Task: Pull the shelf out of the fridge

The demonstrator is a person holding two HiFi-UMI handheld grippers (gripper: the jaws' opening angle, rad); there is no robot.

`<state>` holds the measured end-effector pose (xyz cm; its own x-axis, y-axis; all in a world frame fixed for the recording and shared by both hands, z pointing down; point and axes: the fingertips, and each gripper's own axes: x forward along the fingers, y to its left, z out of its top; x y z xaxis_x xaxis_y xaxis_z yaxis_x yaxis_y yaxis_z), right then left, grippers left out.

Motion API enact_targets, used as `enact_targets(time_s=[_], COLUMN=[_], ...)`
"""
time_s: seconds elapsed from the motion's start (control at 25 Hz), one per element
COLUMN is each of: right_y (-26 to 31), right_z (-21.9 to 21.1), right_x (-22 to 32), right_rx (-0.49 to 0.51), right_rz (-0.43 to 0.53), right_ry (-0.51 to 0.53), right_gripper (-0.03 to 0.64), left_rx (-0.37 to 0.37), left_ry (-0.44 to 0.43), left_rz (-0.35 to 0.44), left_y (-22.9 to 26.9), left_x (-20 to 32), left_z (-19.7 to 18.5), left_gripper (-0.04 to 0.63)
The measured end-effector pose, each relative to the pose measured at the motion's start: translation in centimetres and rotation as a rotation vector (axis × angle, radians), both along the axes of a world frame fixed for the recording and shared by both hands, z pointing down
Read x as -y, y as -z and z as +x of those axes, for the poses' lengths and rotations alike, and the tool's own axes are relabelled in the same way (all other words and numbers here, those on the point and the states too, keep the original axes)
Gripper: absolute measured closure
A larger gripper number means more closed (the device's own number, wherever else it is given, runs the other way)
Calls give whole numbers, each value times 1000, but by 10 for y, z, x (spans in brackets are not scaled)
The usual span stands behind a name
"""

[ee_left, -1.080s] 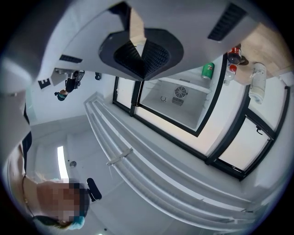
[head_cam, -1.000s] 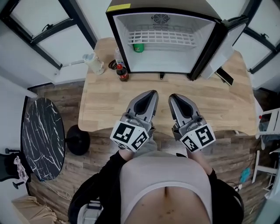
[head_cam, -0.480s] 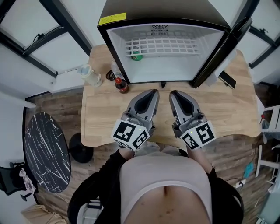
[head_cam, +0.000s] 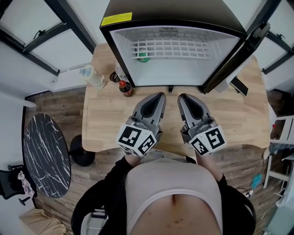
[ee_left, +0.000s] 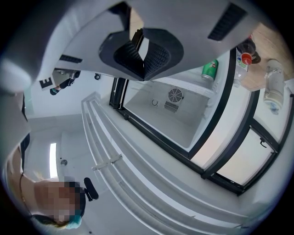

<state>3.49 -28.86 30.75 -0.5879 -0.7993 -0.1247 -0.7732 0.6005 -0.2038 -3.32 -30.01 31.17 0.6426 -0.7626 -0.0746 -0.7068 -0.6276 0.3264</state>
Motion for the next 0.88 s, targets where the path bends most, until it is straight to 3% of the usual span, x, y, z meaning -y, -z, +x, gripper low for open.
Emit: enact_targets(time_s=[0.32,0.48,0.52,0.6,0.88], right_y=[-15,-23,-24,-29,-44], right_z=[9,13,14,16,29], right_x=[24,41,46,58,101], right_rx=[11,23,36,70,148], right_rz=[-55,-86,-96,-128,-198], right_ry=[-12,-19,-21,-30,-71], right_gripper=[572,571,560,435,371], left_rx=[8,-32,-43,-64,-83], left_ry=[54,62,63,66,97], left_rz=[-50,-79,-88,-105,-133], left_y=[-17,-24,-25,-29,-38], left_x=[23,38,42,51,86], left_z=[-1,0,0,1,-7], left_gripper=[588,572,520,457,411])
